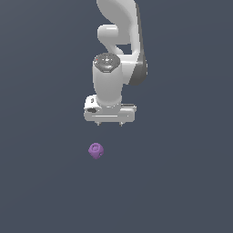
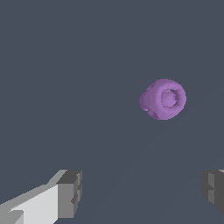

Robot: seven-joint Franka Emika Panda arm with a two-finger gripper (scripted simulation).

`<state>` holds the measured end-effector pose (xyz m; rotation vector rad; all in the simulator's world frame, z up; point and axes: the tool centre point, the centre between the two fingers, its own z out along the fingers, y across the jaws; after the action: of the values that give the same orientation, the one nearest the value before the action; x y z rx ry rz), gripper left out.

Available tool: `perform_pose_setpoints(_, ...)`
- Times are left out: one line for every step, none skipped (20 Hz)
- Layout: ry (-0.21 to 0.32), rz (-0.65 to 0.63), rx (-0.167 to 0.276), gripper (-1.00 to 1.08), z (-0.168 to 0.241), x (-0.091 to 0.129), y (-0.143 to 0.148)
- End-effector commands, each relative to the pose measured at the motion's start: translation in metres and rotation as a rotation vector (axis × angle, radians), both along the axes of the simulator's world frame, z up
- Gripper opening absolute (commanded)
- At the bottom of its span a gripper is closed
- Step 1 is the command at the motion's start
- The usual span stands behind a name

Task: Pick up the object and move it to a goal position.

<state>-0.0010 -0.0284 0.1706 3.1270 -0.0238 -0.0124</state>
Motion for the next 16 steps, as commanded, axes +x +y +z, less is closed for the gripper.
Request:
perform_pose_setpoints(0.0, 0.0, 0.0, 1.0, 0.0, 0.0, 0.0)
perform_pose_setpoints(0.0, 0.001, 0.0, 1.0, 0.0, 0.0, 0.001)
perform_pose_setpoints(-0.001, 0.003, 0.0, 1.0, 0.001, 0.0, 0.003)
perform_pose_setpoints(-0.003, 0.006, 0.001, 1.0, 0.003, 0.001, 0.006)
perform_pose_setpoints(-0.005, 0.01, 0.001, 1.0, 0.005, 0.001, 0.011)
perform_pose_setpoints(-0.008, 0.017, 0.002, 1.0, 0.007, 0.002, 0.017)
perform_pose_setpoints(-0.011, 0.023, 0.002, 1.0, 0.01, 0.003, 0.022)
perform_pose_setpoints(-0.013, 0.029, 0.002, 1.0, 0.012, 0.003, 0.027)
perform_pose_setpoints(-0.014, 0.034, 0.003, 1.0, 0.014, 0.003, 0.03)
perform_pose_setpoints(-0.015, 0.038, 0.003, 1.0, 0.014, 0.003, 0.032)
perform_pose_setpoints(-0.015, 0.04, 0.002, 1.0, 0.015, 0.003, 0.032)
perform_pose_setpoints(-0.015, 0.04, 0.002, 1.0, 0.015, 0.003, 0.032)
perform_pose_setpoints(-0.015, 0.037, 0.003, 1.0, 0.014, 0.003, 0.031)
perform_pose_setpoints(-0.014, 0.033, 0.003, 1.0, 0.013, 0.003, 0.03)
perform_pose_setpoints(-0.014, 0.027, 0.003, 1.0, 0.013, 0.004, 0.029)
perform_pose_setpoints(-0.014, 0.02, 0.004, 1.0, 0.012, 0.004, 0.028)
